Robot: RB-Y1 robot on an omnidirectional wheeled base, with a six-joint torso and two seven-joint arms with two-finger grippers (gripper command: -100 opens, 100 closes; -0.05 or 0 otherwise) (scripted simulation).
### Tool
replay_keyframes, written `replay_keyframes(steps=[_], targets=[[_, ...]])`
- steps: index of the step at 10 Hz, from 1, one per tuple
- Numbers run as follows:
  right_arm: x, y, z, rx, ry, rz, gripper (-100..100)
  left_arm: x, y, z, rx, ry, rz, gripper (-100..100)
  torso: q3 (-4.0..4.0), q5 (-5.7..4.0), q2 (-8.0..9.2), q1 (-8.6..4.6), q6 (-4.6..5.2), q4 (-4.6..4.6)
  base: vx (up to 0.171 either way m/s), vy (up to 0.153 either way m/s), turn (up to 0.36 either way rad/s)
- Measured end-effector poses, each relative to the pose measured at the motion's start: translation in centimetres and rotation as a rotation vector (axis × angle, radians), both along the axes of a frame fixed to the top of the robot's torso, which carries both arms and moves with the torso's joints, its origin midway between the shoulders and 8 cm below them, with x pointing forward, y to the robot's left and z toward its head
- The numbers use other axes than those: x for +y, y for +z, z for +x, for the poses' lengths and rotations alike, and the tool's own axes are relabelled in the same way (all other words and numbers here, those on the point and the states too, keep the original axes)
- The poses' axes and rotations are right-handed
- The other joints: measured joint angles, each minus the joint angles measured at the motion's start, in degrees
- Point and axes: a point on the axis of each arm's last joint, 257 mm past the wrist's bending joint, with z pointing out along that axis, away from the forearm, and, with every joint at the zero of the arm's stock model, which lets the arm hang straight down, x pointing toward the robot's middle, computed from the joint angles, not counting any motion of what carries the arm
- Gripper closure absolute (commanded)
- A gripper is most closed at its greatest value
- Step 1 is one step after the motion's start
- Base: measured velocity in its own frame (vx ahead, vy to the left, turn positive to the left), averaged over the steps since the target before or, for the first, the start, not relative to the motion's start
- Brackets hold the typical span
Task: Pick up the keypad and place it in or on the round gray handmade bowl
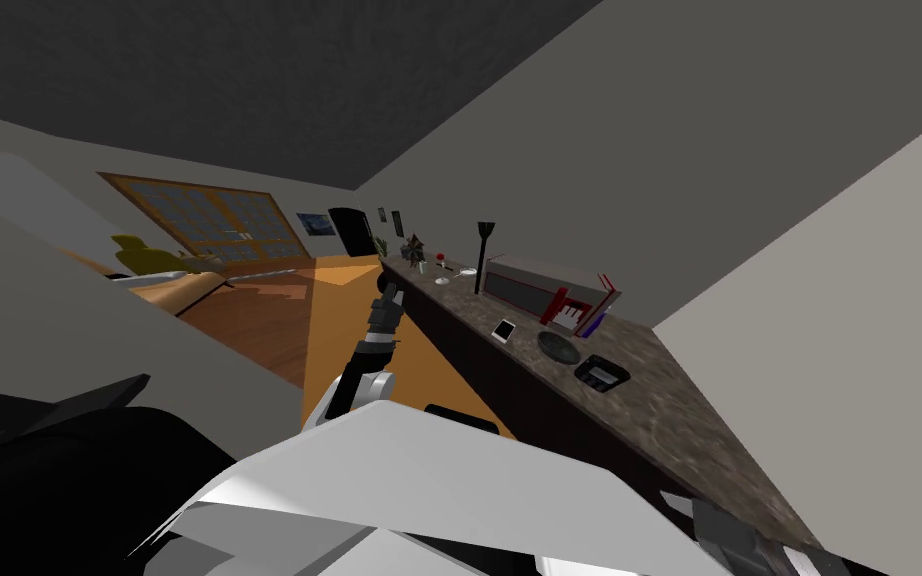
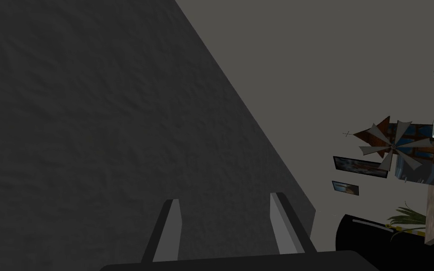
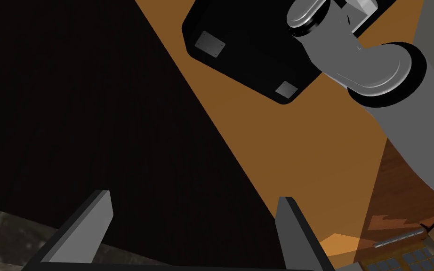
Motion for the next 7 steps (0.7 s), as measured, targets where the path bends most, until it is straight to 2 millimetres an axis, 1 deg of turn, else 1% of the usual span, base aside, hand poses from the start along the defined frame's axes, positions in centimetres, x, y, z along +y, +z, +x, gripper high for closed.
replay_keyframes(steps=[2,3,4,6,7], targets=[[-2.6,1.0,-0.5,0.026,0.036,-0.062,-100,0.0,0.0,0.0,0.0,0.0,0.0,0,0.01,0.0,0.03,-0.02,0.02,0.0,0.066,0.0,0.078],[-3.4,1.6,-0.4,0.036,0.055,-0.087,-100,0.0,0.0,0.0,0.0,0.0,0.0,0,0.02,0.0,0.05,-0.02,0.04,0.01,0.032,0.002,0.002],[-4.0,2.1,-0.3,0.04,0.063,-0.103,-100,0.0,0.0,0.0,0.0,0.0,0.0,0,0.08,-0.01,0.16,-0.02,0.06,0.03,0.046,0.012,0.109],[-6.1,3.6,0.1,0.059,0.099,-0.158,-100,0.0,0.0,0.0,0.0,0.0,0.0,0,0.07,0.0,0.12,0.02,0.05,0.02,0.057,0.012,0.092],[-7.5,4.4,0.3,0.07,0.119,-0.192,-100,0.0,0.0,0.0,0.0,0.0,0.0,0,0.03,0.01,0.06,0.04,0.02,0.01,0.067,0.004,0.049]])
